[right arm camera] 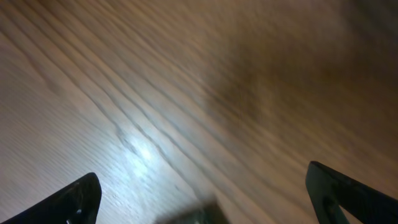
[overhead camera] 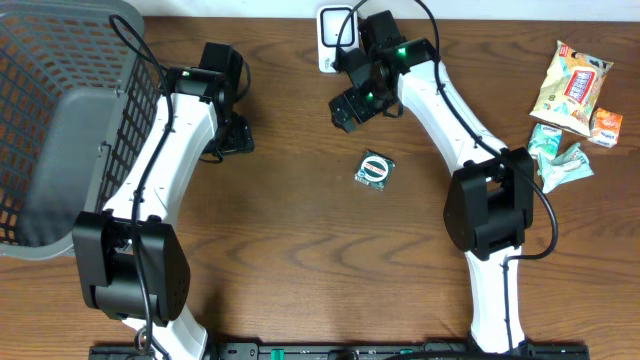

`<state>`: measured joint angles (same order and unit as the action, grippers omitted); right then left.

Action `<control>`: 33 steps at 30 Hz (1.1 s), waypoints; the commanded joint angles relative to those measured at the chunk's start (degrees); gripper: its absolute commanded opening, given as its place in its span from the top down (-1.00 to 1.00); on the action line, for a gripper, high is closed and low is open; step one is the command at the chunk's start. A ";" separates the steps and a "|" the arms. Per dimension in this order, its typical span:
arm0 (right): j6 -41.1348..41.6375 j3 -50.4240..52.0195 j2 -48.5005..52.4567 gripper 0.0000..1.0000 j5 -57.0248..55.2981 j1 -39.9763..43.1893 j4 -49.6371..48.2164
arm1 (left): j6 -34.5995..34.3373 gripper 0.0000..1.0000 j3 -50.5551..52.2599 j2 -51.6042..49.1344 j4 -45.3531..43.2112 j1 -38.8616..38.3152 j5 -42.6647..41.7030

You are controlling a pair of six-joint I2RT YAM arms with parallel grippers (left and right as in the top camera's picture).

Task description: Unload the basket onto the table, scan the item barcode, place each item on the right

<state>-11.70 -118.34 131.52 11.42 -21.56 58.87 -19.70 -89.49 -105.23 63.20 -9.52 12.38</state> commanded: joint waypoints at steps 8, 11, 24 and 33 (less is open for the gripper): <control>-4.98 0.02 0.09 -0.99 -5.92 -0.13 15.15 | -0.57 -0.96 0.13 0.48 0.39 0.24 0.72; -8.90 0.02 0.09 -0.99 -5.92 -0.13 18.91 | -0.57 -0.96 0.13 0.50 0.39 0.24 0.72; -7.61 0.00 -0.07 -0.99 -5.66 -0.59 27.65 | -0.57 -0.96 0.13 0.50 0.39 0.24 0.72; -7.23 0.00 -6.36 -0.99 0.33 -2.56 29.97 | -0.57 -0.96 0.13 0.50 0.39 0.24 0.72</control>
<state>-19.92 -118.32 131.07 8.34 -22.83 88.29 -19.70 -89.49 -105.23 63.20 -9.52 12.38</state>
